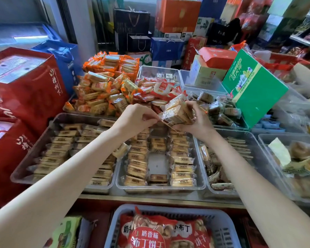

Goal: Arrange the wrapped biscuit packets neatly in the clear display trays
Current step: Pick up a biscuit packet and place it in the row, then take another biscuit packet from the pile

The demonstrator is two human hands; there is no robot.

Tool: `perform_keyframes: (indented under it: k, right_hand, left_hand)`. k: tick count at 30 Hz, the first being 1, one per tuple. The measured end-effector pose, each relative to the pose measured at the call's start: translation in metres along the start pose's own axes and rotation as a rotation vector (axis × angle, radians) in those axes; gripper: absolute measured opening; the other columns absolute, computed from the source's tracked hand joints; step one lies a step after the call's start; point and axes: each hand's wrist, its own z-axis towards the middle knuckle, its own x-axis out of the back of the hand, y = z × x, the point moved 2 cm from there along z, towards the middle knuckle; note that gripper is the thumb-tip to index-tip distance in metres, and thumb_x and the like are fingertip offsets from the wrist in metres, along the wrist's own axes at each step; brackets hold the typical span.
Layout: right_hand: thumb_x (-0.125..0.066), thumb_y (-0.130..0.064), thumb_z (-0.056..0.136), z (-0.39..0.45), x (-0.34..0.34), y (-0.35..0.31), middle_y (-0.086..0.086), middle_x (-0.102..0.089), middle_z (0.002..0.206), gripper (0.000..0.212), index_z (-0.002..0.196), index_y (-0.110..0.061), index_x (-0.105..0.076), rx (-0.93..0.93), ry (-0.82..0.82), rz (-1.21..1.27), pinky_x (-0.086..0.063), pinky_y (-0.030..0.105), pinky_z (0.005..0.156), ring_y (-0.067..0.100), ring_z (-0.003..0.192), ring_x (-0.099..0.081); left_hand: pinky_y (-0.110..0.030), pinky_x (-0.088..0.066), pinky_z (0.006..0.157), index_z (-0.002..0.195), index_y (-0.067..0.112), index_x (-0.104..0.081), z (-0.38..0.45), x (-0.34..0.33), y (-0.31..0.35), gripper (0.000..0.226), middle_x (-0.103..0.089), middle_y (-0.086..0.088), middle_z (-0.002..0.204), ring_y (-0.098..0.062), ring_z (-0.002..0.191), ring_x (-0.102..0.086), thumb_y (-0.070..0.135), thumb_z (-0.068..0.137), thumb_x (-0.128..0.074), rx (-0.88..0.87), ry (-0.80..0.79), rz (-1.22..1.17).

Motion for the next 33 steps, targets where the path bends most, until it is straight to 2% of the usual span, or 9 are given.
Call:
perform_keyframes:
  k: [4,8,13,15,19,23,25,27,33]
  right_hand:
    - [-0.085,-0.014,0.065,0.005,-0.001,-0.004,-0.003,-0.049,0.117,0.072,0.126,-0.009,-0.046,0.049,-0.009,-0.017,-0.036,0.010,0.082,0.011,0.108,-0.045]
    - [-0.084,-0.010,0.065,0.007,-0.004,0.000,-0.010,-0.048,0.118,0.069,0.123,-0.013,-0.047,0.019,-0.016,0.082,-0.044,0.024,0.093,0.009,0.110,-0.047]
    - [-0.082,-0.008,0.067,0.002,-0.006,0.004,-0.013,-0.051,0.109,0.063,0.116,-0.022,-0.045,-0.018,-0.042,0.157,-0.042,0.004,0.075,-0.006,0.100,-0.048]
    - [-0.082,-0.009,0.068,0.001,-0.005,0.004,-0.009,-0.053,0.113,0.063,0.117,-0.022,-0.045,-0.007,-0.043,0.158,-0.043,0.007,0.080,-0.003,0.103,-0.050]
    - [-0.084,-0.015,0.067,0.001,-0.004,0.008,-0.005,-0.052,0.121,0.065,0.119,-0.023,-0.046,0.000,-0.017,0.114,-0.039,0.029,0.095,0.015,0.116,-0.046]
    - [-0.085,-0.012,0.065,-0.006,0.004,0.015,-0.004,-0.050,0.118,0.069,0.121,-0.013,-0.045,0.031,-0.006,0.002,-0.037,0.013,0.087,0.014,0.111,-0.046]
    - [-0.084,-0.011,0.065,-0.011,0.007,0.013,-0.003,-0.049,0.113,0.068,0.119,-0.014,-0.045,0.053,-0.012,-0.016,-0.033,0.000,0.079,0.013,0.105,-0.046]
    - [-0.084,-0.011,0.064,-0.013,0.007,0.005,-0.003,-0.049,0.109,0.068,0.119,-0.014,-0.045,0.089,-0.028,-0.037,-0.032,-0.002,0.077,0.013,0.100,-0.046]
    - [-0.084,-0.006,0.063,-0.013,0.009,-0.014,-0.017,-0.047,0.097,0.068,0.114,-0.023,-0.042,0.097,-0.037,0.040,-0.033,0.001,0.075,0.007,0.094,-0.046]
  left_hand:
    - [-0.011,-0.050,0.075,0.099,0.012,-0.071,0.007,-0.004,-0.001,0.017,-0.066,0.003,0.096,-0.006,0.078,-0.063,0.016,0.083,-0.069,0.022,0.088,-0.117]
    - [-0.010,-0.051,0.076,0.100,0.011,-0.073,0.004,-0.011,-0.001,0.019,-0.070,0.001,0.089,-0.001,0.072,-0.062,0.011,0.081,-0.071,-0.032,0.071,-0.062]
    - [-0.023,-0.054,0.080,0.095,0.012,-0.075,0.001,-0.007,0.003,0.015,-0.073,-0.001,0.088,-0.008,0.076,-0.067,0.017,0.083,-0.069,-0.037,0.127,-0.036]
    - [-0.027,-0.056,0.078,0.093,0.010,-0.076,0.002,-0.004,0.003,0.013,-0.073,-0.001,0.082,-0.010,0.073,-0.069,0.014,0.084,-0.068,-0.012,0.149,-0.080]
    - [-0.020,-0.057,0.072,0.091,0.009,-0.075,0.003,-0.005,0.003,0.011,-0.073,-0.004,0.080,-0.007,0.067,-0.069,0.010,0.084,-0.067,0.051,0.166,-0.203]
    - [-0.023,-0.056,0.079,0.097,0.010,-0.074,0.003,-0.003,-0.001,0.013,-0.073,-0.002,0.087,-0.011,0.078,-0.068,0.012,0.087,-0.065,0.096,0.066,-0.170]
    - [-0.010,-0.050,0.076,0.111,0.012,-0.068,0.004,0.001,0.004,0.023,-0.069,0.002,0.101,-0.006,0.084,-0.064,0.012,0.088,-0.063,0.079,0.073,-0.149]
    - [0.000,-0.044,0.071,0.119,0.012,-0.063,0.007,-0.001,0.015,0.032,-0.063,0.008,0.106,-0.001,0.084,-0.060,0.010,0.088,-0.063,0.040,0.064,-0.152]
    - [-0.004,-0.047,0.065,0.090,0.010,-0.074,0.010,0.002,0.023,0.013,-0.068,0.004,0.079,0.009,0.063,-0.059,0.005,0.079,-0.072,0.023,0.218,-0.194]
